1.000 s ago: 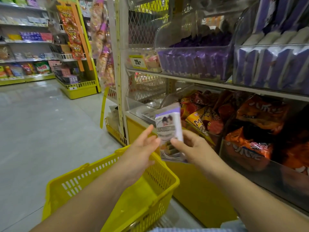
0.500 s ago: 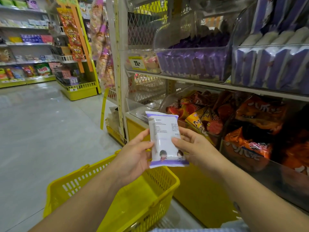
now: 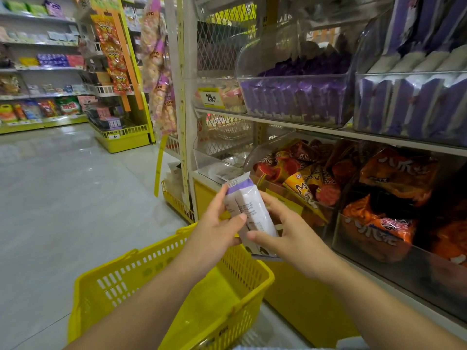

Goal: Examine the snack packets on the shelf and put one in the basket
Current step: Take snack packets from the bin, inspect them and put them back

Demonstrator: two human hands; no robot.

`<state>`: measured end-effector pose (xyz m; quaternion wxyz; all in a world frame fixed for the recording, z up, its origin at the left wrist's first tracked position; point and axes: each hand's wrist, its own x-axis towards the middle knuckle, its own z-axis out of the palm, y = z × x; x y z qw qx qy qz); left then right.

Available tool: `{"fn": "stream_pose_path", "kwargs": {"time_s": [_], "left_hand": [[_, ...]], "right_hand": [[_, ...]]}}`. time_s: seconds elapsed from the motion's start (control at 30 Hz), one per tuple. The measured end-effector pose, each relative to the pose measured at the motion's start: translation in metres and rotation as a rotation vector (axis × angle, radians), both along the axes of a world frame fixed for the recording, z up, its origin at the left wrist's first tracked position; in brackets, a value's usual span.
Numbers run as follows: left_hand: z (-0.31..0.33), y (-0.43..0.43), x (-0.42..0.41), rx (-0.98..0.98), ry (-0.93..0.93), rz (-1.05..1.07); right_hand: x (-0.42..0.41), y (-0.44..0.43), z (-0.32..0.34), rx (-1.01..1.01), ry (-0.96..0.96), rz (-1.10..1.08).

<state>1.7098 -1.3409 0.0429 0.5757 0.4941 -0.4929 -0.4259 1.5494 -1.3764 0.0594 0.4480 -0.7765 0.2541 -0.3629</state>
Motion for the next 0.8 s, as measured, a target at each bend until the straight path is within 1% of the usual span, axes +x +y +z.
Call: {"fn": "stream_pose_path", "kwargs": {"time_s": [0.1,0.17,0.23,0.37,0.47,0.57,0.63,0.7,0.8], "left_hand": [[-0.003,-0.001,0.003,-0.003,-0.016,-0.016],[-0.005,-0.002,0.004,0.006,-0.022,0.024],[-0.007,-0.005,0.004,0.014,0.012,0.065],[-0.005,-0.006,0.005,0.034,0.136,0.071],[-0.002,-0.007,0.009,0.072,0.179,0.059],[-0.002,-0.007,0.011,0.096,0.191,0.057],[-0.003,-0.008,0.011,0.097,0.186,0.061],[-0.005,-0.008,0.01,0.081,0.157,0.057],[-0.007,-0.008,0.007,0.024,0.086,-0.003]], "right_hand": [[-0.001,0.0,0.002,0.046,-0.004,0.11],[-0.001,0.001,0.002,0.108,-0.032,0.18],[0.0,0.001,0.002,0.175,-0.055,0.226],[-0.001,-0.003,0.001,0.283,-0.077,0.241],[-0.002,-0.007,0.0,0.365,-0.065,0.24],[-0.004,-0.01,0.0,0.463,-0.059,0.25],[-0.005,-0.011,0.0,0.48,-0.048,0.254],[-0.006,-0.011,0.001,0.493,-0.053,0.242],[-0.007,-0.012,0.001,0.555,-0.115,0.224]]}}
